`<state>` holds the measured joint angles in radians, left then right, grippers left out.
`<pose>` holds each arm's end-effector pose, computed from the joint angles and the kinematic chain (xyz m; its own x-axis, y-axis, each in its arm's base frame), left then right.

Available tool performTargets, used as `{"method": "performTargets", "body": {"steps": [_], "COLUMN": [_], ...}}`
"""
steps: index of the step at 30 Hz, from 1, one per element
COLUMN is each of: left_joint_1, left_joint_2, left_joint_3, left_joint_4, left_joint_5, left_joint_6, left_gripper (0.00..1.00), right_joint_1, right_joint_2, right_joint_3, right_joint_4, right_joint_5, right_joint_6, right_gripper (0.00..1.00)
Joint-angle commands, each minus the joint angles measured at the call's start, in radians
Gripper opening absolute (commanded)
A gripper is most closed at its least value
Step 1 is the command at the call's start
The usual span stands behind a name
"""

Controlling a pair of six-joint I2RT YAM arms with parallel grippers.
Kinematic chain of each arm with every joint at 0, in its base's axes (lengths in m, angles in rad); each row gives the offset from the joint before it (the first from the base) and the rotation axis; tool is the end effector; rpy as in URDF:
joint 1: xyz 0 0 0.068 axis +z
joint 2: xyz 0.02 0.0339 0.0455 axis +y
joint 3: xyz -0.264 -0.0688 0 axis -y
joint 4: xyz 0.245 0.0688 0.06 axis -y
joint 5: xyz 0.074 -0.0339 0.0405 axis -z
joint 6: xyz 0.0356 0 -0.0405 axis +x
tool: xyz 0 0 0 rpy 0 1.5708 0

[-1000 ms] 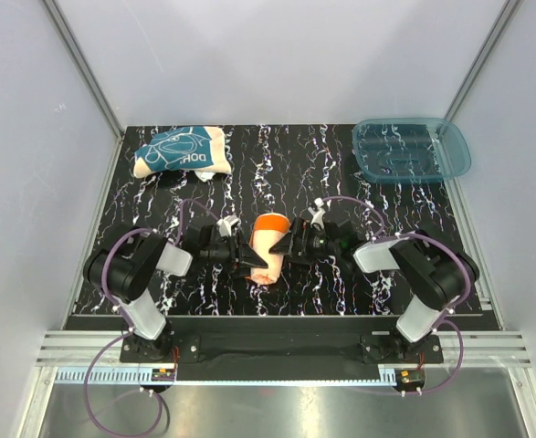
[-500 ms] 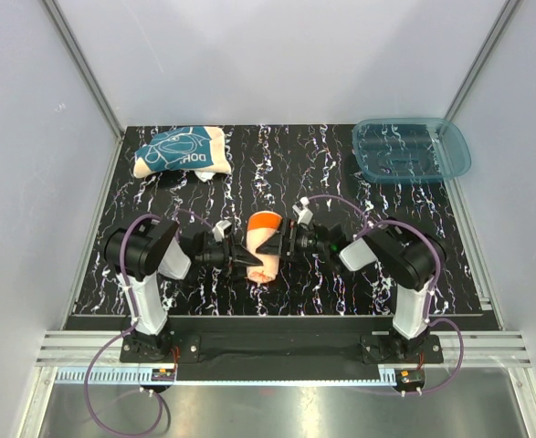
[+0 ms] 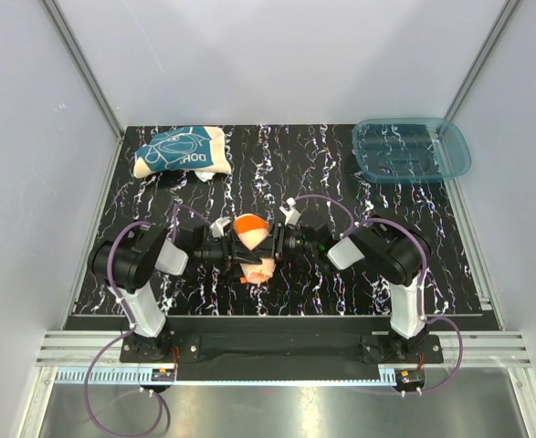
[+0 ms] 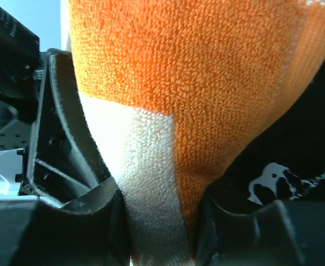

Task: Roll the towels
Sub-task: Place the rolled towel into the container

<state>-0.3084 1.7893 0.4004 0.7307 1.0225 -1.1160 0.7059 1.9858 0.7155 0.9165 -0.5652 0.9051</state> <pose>0.2326 -0.1060 0.0845 -0.9760 -0.1805 0.1215 -0.1715 0.2949 -0.9400 0.2570 0.2441 0.1028 -0.8944 0.1103 -0.4334 -0.3671 0.3724 0.8524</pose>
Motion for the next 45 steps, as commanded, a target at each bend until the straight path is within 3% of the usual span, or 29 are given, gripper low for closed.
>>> {"method": "performTargets", "body": {"steps": [1, 10, 11, 16, 21, 26, 30, 34, 39, 45], "left_joint_1": [-0.003, -0.003, -0.003, -0.001, 0.002, 0.005, 0.008, 0.011, 0.012, 0.014], "left_joint_2": [-0.105, -0.500, -0.540, -0.802, -0.918, -0.967, -0.990, -0.992, -0.982, -0.963], "left_joint_3": [0.049, 0.141, 0.167, 0.276, 0.391, 0.437, 0.443, 0.426, 0.405, 0.399], "left_joint_4": [-0.313, -0.888, -0.934, -1.215, -1.428, -1.518, -1.499, -1.475, -1.456, -1.446], "left_joint_5": [-0.116, -0.269, -0.283, -0.381, -0.515, -0.616, -0.618, -0.618, -0.602, -0.588], "left_joint_6": [0.159, 0.399, 0.430, 0.534, 0.677, 0.766, 0.779, 0.766, 0.759, 0.760], "left_gripper": [0.68, 0.82, 0.99, 0.99, 0.99, 0.99, 0.99, 0.99, 0.99, 0.99], "right_joint_1": [0.052, 0.002, -0.015, -0.161, -0.307, -0.489, -0.690, -0.807, -0.872, -0.901], "right_joint_2": [0.007, -0.140, -0.172, -0.274, -0.326, -0.280, -0.213, -0.095, 0.121, 0.352], "right_joint_3": [0.042, 0.150, 0.154, 0.271, 0.535, 0.754, 0.907, 1.064, 1.292, 1.430], "right_joint_4": [0.024, -0.267, -0.304, -0.537, -0.885, -1.089, -1.108, -1.179, -1.315, -1.303], "right_joint_5": [-0.036, -0.015, -0.025, -0.052, -0.056, -0.082, -0.133, -0.142, -0.116, -0.173], "right_joint_6": [0.038, -0.057, -0.066, -0.185, -0.322, -0.406, -0.396, -0.440, -0.552, -0.578], "right_gripper": [0.33, 0.28, 0.28, 0.26, 0.25, 0.25, 0.24, 0.23, 0.23, 0.22]}}
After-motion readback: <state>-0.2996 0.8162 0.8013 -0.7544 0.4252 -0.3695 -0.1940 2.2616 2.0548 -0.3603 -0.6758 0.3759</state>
